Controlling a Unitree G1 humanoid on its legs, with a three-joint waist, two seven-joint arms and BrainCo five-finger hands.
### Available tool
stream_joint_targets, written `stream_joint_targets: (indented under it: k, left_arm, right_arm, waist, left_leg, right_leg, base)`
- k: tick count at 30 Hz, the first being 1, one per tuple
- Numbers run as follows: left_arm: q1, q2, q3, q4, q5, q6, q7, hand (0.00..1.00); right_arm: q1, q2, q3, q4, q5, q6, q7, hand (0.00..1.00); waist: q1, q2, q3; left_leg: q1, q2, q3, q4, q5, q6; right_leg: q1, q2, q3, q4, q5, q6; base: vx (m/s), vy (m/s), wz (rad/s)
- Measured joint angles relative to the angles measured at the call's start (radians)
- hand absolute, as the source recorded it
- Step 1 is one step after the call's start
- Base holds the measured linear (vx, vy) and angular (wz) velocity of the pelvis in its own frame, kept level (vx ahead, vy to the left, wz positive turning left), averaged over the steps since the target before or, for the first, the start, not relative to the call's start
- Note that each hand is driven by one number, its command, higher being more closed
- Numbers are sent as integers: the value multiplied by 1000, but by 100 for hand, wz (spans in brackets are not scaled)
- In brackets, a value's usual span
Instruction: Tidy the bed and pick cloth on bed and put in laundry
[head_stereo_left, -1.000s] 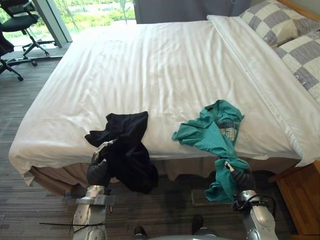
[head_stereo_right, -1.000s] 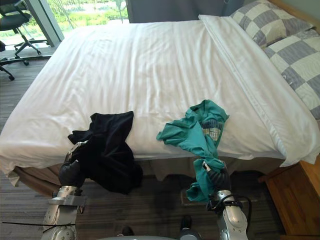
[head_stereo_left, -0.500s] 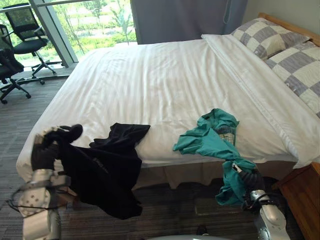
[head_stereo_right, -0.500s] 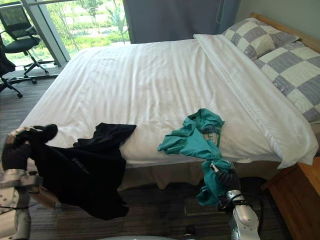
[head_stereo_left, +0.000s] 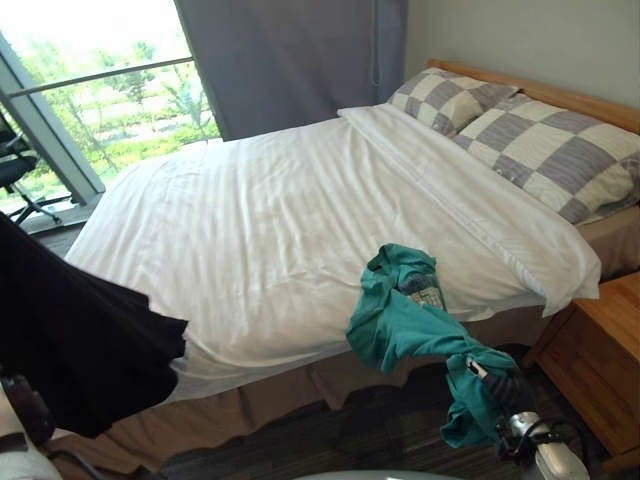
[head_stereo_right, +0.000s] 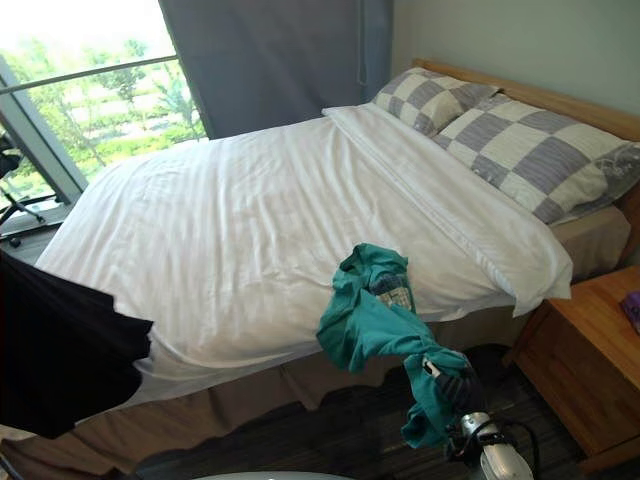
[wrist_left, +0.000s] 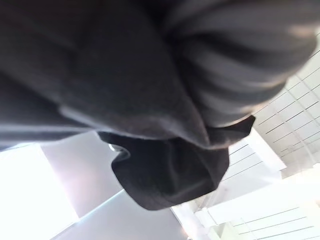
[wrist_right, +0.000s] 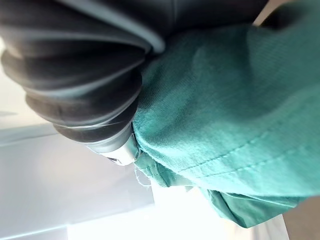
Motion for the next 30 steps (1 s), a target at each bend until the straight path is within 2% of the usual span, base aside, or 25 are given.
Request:
stream_joint_targets:
  k: [3, 6, 7, 9, 10, 14, 16, 18, 19, 20, 21, 22, 23, 24, 27, 30]
  left_arm:
    - [-3, -16, -72, 14, 69, 5, 42, 100]
    - [-3, -86, -119, 9, 121, 5, 73, 100]
    - [7, -148, -155, -9, 171, 7, 102, 100]
    - [23, -208, -196, -37, 224, 12, 124, 100]
    - [49, -246, -240, -75, 271, 20, 143, 100]
    - [101, -306, -320, -83, 344, 45, 147, 100]
    - [134, -317, -345, -83, 337, 46, 147, 100]
    - [155, -317, -346, -124, 257, 18, 154, 100]
    - [173, -318, -345, -153, 233, -1, 158, 100]
    - [232, -327, -342, -237, 197, -42, 164, 100]
    - [303, -341, -333, -315, 184, -76, 164, 100]
    - [344, -354, -327, -357, 180, -91, 164, 100]
    - [440, -398, -308, -435, 176, -123, 160, 100]
    - [513, -434, -294, -481, 175, -134, 152, 100]
    - [628, -486, -293, -515, 133, -129, 86, 100]
    - [706, -520, -294, -517, 132, -111, 22, 100]
  right_arm:
    - [5, -17, -7, -10, 24, -4, 49, 100]
    - [3, -17, -6, -22, 24, -21, 73, 100]
    - [-4, -18, -6, -60, 24, -33, 75, 100]
    - [-31, -20, -6, -93, 24, -46, 76, 100]
    - [-89, -22, -4, -103, 24, -65, 74, 100]
    - [-146, -33, -6, -124, 35, -87, 65, 100]
    - [-161, -44, -4, -124, 36, -91, 45, 100]
    - [-183, -62, -5, -125, 65, -105, 30, 100]
    - [-184, -63, -7, -127, 72, -106, 30, 100]
    - [-177, -62, -9, -137, 81, -107, 32, 100]
    - [-170, -59, -9, -152, 81, -107, 39, 100]
    - [-163, -58, -9, -161, 82, -107, 46, 100]
    - [-149, -58, -12, -172, 82, -107, 66, 100]
    - [-141, -55, -18, -171, 83, -106, 78, 100]
    - [-116, -13, -44, -170, 83, -99, 95, 100]
    - [-114, -9, -41, -162, 72, -76, 93, 100]
  waist:
    - [-21, 23, 13]
    - [-27, 23, 25]
    - [-32, 14, 59]
    - [-37, 0, 101]
    - [-54, -16, 152]
    - [-57, -49, 227]
    - [-50, -50, 240]
    - [-43, -50, 271]
    - [-38, -51, 273]
    - [-24, -51, 273]
    - [-23, -51, 273]
    - [-23, -51, 273]
    - [-21, -50, 273]
    - [-18, -50, 273]
    - [13, -48, 273]
    - [35, -47, 270]
  left_leg:
    - [-8, -1, 48, 6, 3, 0]
    - [-46, -3, 67, 19, -5, -2]
    - [-80, -2, 72, 49, -20, 7]
    - [-124, -1, 77, 72, -28, 9]
    - [-168, 4, 81, 87, -29, 11]
    - [-228, 32, 83, 123, -9, 26]
    - [-245, 40, 77, 132, -3, 26]
    - [-256, 46, 55, 135, -3, 26]
    - [-258, 47, 53, 135, -3, 26]
    - [-257, 48, 49, 135, -3, 26]
    - [-251, 47, 35, 135, -3, 26]
    - [-244, 45, 22, 134, -3, 26]
    - [-222, 38, -5, 131, -3, 26]
    - [-200, 35, -25, 124, -3, 26]
    - [-174, 22, -85, 99, -6, 31]
    - [-169, 12, -121, 87, -7, 33]
  right_leg:
    - [-83, 5, 54, 91, -31, 4]
    - [-166, 0, 85, 174, -65, 8]
    - [-216, -6, 102, 216, -77, 12]
    - [-268, -10, 116, 239, -77, 11]
    - [-311, -9, 126, 238, -65, 9]
    - [-358, 5, 121, 232, -33, -19]
    - [-369, 9, 114, 233, -32, -21]
    - [-369, 10, 99, 233, -33, -22]
    - [-369, 10, 97, 233, -33, -22]
    - [-364, 9, 94, 233, -35, -22]
    - [-347, 5, 82, 233, -46, -23]
    - [-335, 2, 74, 234, -54, -21]
    - [-300, -4, 55, 236, -70, -19]
    - [-269, -8, 39, 237, -86, -14]
    - [-214, -18, -11, 234, -109, 0]
    - [-178, -31, -43, 219, -109, 2]
  base:
    - [12, 22, -44]
    - [-47, 24, -27]
    - [-89, 30, -17]
    - [-122, 31, -12]
    - [-121, 9, -4]
    - [-61, -24, -1]
    - [28, -18, 10]
    - [41, 10, 22]
    - [40, 40, 15]
    - [50, 45, 16]
    - [55, 44, 21]
    - [60, 37, 40]
    - [50, 39, 47]
    - [42, 42, 51]
    - [-1, 37, 55]
    - [-3, 58, 46]
